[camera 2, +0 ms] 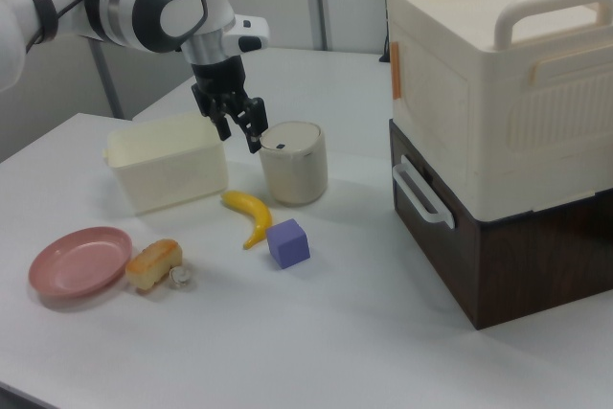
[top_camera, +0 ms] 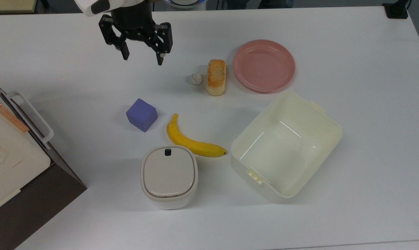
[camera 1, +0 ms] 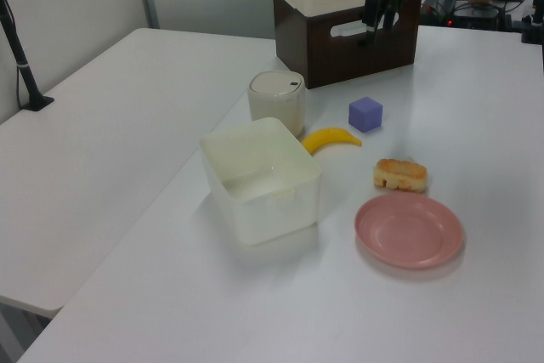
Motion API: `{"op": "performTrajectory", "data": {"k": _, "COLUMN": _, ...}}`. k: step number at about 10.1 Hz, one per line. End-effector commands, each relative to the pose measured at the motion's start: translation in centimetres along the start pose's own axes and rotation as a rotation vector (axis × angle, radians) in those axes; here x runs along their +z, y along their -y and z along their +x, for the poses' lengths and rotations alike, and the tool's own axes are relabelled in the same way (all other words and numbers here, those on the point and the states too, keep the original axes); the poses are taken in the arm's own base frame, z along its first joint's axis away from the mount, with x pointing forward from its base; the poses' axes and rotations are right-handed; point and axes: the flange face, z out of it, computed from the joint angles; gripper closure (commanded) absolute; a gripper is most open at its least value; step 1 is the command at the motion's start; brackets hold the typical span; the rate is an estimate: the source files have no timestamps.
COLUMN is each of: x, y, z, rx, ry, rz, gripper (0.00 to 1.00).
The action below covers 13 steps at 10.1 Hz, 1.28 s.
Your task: Open the trash can
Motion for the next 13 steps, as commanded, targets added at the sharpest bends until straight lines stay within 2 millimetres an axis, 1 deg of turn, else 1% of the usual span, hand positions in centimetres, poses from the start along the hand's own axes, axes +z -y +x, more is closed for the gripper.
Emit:
{"op": "performTrajectory", "data": {"k": 1, "x": 0.9, "y": 0.5, "z": 1.8, "rx": 0.020, "ry": -0.089, "rz": 0.044, "gripper": 0.49}}
{"op": "performTrajectory", "data": {"k": 2, "x": 1.3, "y": 0.7, "z": 2.7, "rx": 0.038, "ry": -0.137, "rz": 0.082, "gripper": 0.53}}
{"op": "performTrajectory", "data": {"k": 3, "x": 1.9, "y": 0.9, "z": 3.7, "rx": 0.050, "ry": -0.195, "rz": 0.106, "gripper": 0.60}}
{"op": "performTrajectory", "data": {"k": 5, "x": 4.0, "y": 1.8, "z": 5.0, "rx": 0.048, "ry": -0.240, "rz": 0.111, "gripper": 0.62}}
{"op": "performTrajectory", "data": {"k": 6, "x": 5.4, "y": 2.1, "z": 5.9, "rx": 0.068, "ry": -0.288, "rz": 0.115, "gripper": 0.62}}
{"op": "performTrajectory", "data": {"k": 7, "x": 7.5, "y": 2.4, "z": 6.9, "rx": 0.078, "ry": -0.337, "rz": 0.108, "gripper": 0.70}}
{"op": "performTrajectory", "data": {"k": 8, "x": 9.4, "y": 2.8, "z": 7.5, "rx": 0.075, "ry": -0.362, "rz": 0.107, "gripper": 0.73}}
{"op": "performTrajectory", "data": {"k": 10, "x": 11.2, "y": 5.4, "z": 7.8, "rx": 0.058, "ry": -0.403, "rz": 0.125, "gripper": 0.74}}
{"op": "performTrajectory", "data": {"k": 11, "x": 12.2, "y": 5.8, "z": 8.1, "rx": 0.078, "ry": -0.425, "rz": 0.131, "gripper": 0.76}}
{"op": "performTrajectory", "data": {"k": 12, "x": 12.2, "y": 6.6, "z": 8.7, "rx": 0.073, "ry": -0.463, "rz": 0.140, "gripper": 0.76}}
{"op": "performTrajectory", "data": {"k": 13, "x": 12.0, "y": 6.7, "z": 9.1, "rx": 0.073, "ry": -0.472, "rz": 0.142, "gripper": 0.76}}
